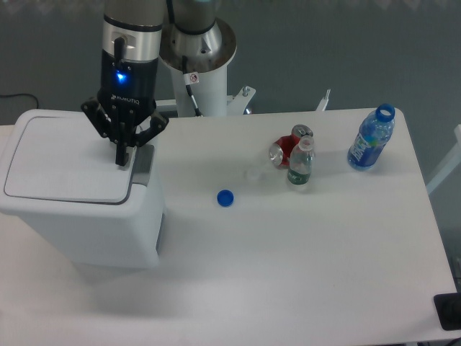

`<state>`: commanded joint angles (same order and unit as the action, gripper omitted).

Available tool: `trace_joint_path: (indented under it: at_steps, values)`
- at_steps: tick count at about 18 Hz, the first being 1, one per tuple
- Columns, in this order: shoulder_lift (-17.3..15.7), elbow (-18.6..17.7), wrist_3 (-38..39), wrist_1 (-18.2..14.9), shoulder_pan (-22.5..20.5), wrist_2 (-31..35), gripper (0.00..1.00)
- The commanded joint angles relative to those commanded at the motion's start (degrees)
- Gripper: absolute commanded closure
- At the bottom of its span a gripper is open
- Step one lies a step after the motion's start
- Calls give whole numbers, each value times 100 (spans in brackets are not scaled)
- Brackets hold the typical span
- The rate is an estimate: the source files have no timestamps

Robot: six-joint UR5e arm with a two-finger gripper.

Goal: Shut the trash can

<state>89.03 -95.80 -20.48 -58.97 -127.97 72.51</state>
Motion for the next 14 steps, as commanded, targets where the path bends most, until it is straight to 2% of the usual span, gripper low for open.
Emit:
trace_joint_path:
  at_steps: [14]
  values:
    - [53, -35, -9, 17, 18, 0, 89]
